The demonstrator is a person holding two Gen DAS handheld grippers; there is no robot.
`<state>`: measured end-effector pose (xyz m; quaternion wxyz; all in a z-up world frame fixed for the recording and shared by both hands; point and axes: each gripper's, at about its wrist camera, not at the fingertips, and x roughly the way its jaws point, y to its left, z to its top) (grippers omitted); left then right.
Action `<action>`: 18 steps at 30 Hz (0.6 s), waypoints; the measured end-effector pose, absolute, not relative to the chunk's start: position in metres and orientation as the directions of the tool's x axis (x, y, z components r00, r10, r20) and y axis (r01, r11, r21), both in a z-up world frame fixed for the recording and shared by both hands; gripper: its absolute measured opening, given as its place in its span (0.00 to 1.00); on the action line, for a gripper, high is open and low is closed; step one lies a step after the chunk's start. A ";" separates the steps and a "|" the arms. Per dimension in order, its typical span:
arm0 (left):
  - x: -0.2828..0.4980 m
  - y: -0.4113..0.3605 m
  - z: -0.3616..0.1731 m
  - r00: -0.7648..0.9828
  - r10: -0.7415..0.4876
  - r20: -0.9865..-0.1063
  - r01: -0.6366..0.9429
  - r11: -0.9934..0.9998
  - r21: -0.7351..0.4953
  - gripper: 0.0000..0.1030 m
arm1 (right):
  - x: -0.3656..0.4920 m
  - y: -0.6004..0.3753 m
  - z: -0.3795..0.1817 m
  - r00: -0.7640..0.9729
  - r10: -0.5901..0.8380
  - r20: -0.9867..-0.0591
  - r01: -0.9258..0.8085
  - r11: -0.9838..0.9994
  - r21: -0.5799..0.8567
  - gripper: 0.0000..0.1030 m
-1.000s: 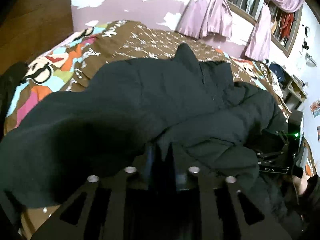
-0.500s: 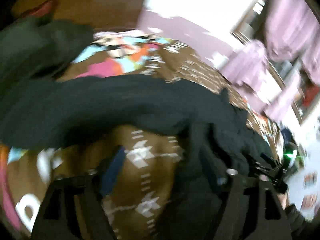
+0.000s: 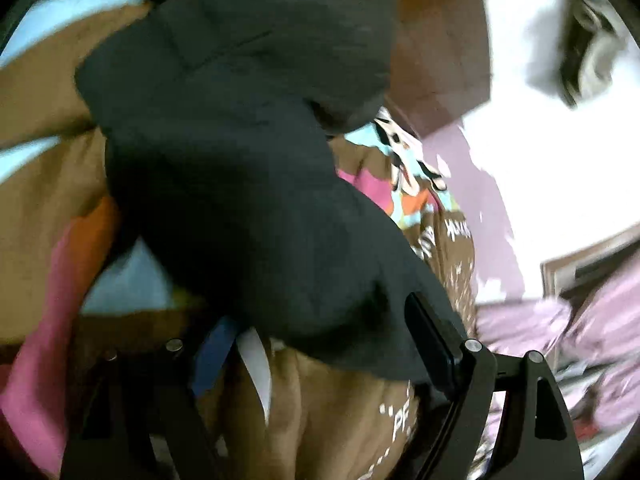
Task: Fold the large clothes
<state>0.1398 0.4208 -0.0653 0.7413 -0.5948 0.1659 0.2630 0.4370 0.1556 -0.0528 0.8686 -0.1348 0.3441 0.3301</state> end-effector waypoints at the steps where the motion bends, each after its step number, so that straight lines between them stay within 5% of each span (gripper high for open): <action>1: 0.139 0.428 -0.069 0.807 0.199 -0.556 -0.584 0.133 -0.801 0.75 | 0.436 0.156 -0.054 0.548 0.480 -0.685 -0.665 0.746 -0.010 1.00; 4: 0.139 0.435 -0.070 0.799 0.226 -0.557 -0.593 0.145 -0.792 0.65 | 0.436 0.155 -0.057 0.548 0.480 -0.685 -0.665 0.747 -0.008 1.00; 6: 0.140 0.439 -0.067 0.786 0.241 -0.569 -0.613 0.180 -0.770 0.37 | 0.436 0.152 -0.057 0.543 0.486 -0.685 -0.666 0.746 0.001 1.00; 9: 0.139 0.434 -0.062 0.781 0.277 -0.560 -0.620 0.232 -0.750 0.15 | 0.438 0.151 -0.058 0.538 0.491 -0.685 -0.666 0.746 0.012 1.00; 18: 0.149 0.380 0.030 0.814 0.438 -0.382 -0.581 0.586 -0.566 0.06 | 0.439 0.107 -0.013 0.527 0.599 -0.603 -0.668 0.731 0.143 1.00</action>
